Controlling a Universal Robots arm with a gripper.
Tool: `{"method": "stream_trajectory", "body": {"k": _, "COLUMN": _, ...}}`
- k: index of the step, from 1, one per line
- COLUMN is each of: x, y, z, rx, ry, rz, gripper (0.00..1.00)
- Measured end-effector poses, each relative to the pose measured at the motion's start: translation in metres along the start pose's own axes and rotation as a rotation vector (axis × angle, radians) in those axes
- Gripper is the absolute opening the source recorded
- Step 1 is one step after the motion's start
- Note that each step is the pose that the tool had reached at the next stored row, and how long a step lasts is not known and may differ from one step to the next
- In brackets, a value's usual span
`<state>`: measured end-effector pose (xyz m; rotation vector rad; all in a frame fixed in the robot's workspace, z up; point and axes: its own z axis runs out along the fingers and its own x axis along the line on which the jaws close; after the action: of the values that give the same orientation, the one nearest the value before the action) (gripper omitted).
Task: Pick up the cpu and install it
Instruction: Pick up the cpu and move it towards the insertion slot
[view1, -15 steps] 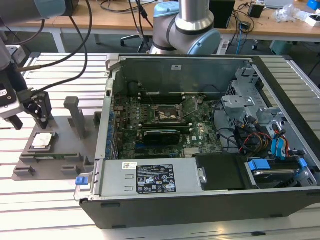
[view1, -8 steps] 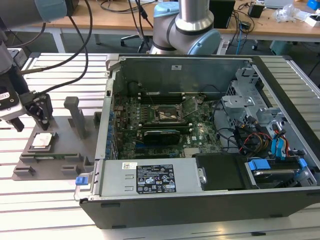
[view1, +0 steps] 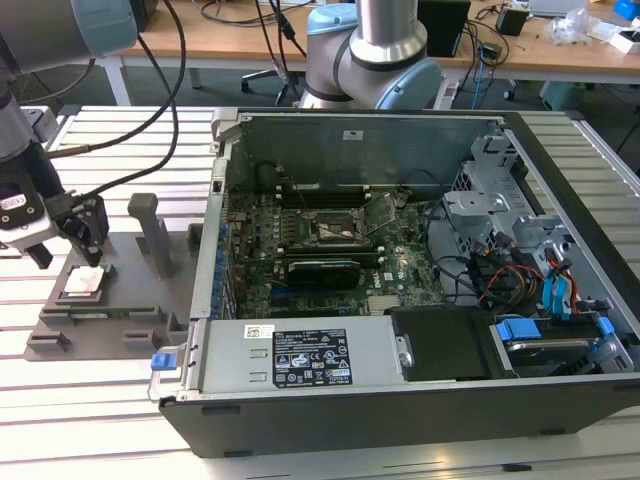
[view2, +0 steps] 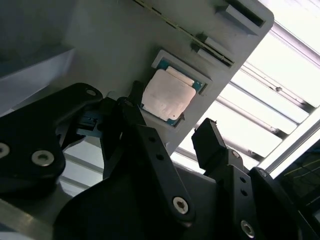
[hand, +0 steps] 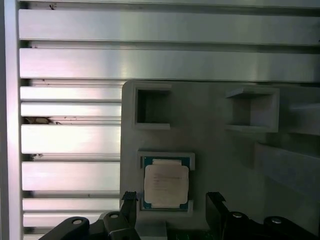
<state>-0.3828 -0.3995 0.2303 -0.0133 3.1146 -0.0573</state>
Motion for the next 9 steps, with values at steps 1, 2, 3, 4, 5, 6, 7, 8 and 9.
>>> {"method": "stream_trajectory", "body": {"k": 1, "x": 0.0, "y": 0.0001, "z": 0.0015, "rx": 0.0, "ry": -0.0001, "rz": 0.0, "gripper": 0.66}}
{"method": "stream_trajectory", "body": {"k": 2, "x": 0.0001, "y": 0.0001, "z": 0.0028, "rx": 0.0, "ry": -0.0001, "rz": 0.0, "gripper": 0.66}}
{"method": "stream_trajectory", "body": {"k": 3, "x": 0.0001, "y": 0.0002, "z": 0.0047, "rx": 0.0, "ry": 0.0, "rz": 0.0, "gripper": 0.66}}
{"method": "stream_trajectory", "body": {"k": 4, "x": 0.0002, "y": 0.0002, "z": 0.0064, "rx": 0.0, "ry": 0.0, "rz": 0.0, "gripper": 0.66}}
{"method": "stream_trajectory", "body": {"k": 5, "x": 0.0003, "y": 0.0002, "z": 0.0072, "rx": 0.0, "ry": 0.0, "rz": 0.0, "gripper": 0.66}}
{"method": "stream_trajectory", "body": {"k": 6, "x": 0.0003, "y": 0.0003, "z": 0.008, "rx": 0.0, "ry": 0.0, "rz": 0.0, "gripper": 0.66}}
{"method": "stream_trajectory", "body": {"k": 7, "x": 0.0004, "y": 0.0003, "z": 0.0088, "rx": 0.0, "ry": 0.0, "rz": 0.0, "gripper": 0.66}}
{"method": "stream_trajectory", "body": {"k": 8, "x": 0.0006, "y": 0.0003, "z": 0.0095, "rx": 0.0001, "ry": 0.0001, "rz": 0.0, "gripper": 0.66}}
{"method": "stream_trajectory", "body": {"k": 9, "x": 0.0012, "y": 0.0004, "z": 0.011, "rx": 0.0001, "ry": 0.0001, "rz": 0.0, "gripper": 0.66}}
